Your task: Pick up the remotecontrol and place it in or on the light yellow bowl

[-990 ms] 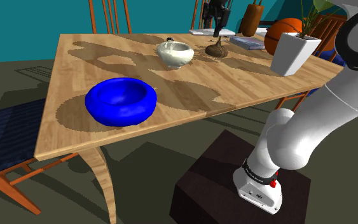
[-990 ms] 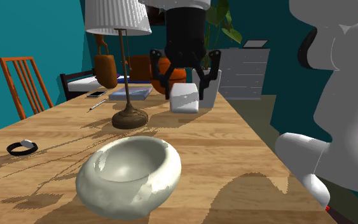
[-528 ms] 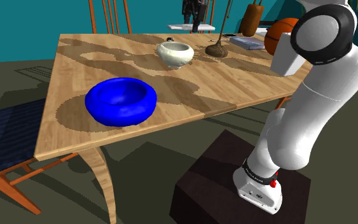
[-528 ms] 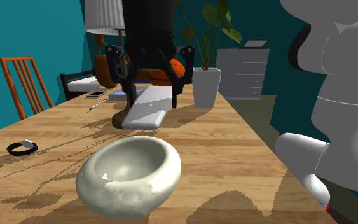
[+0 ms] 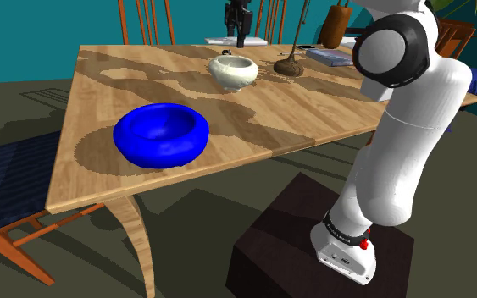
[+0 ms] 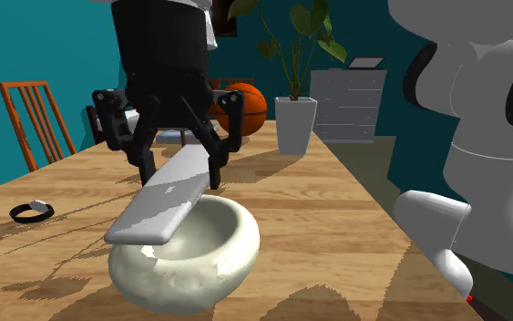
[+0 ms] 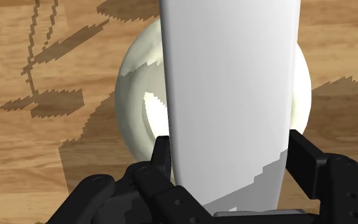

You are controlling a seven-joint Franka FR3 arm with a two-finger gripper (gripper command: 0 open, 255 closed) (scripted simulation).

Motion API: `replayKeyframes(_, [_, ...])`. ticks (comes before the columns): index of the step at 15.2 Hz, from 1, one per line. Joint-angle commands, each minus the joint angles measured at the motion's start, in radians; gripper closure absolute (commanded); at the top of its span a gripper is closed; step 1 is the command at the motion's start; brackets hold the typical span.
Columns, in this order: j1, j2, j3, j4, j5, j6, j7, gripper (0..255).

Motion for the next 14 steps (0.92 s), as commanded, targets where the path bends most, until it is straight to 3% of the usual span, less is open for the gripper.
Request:
replayKeyframes(1, [0.005,-0.021,0.002,-0.058,-0.009,0.039,0.003,255])
replayKeyframes(9, [0.020,-0.078,0.010,-0.234,-0.034,0.164,0.019,255])
replayKeyframes(14, [0.020,-0.078,0.010,-0.234,-0.034,0.164,0.019,255])
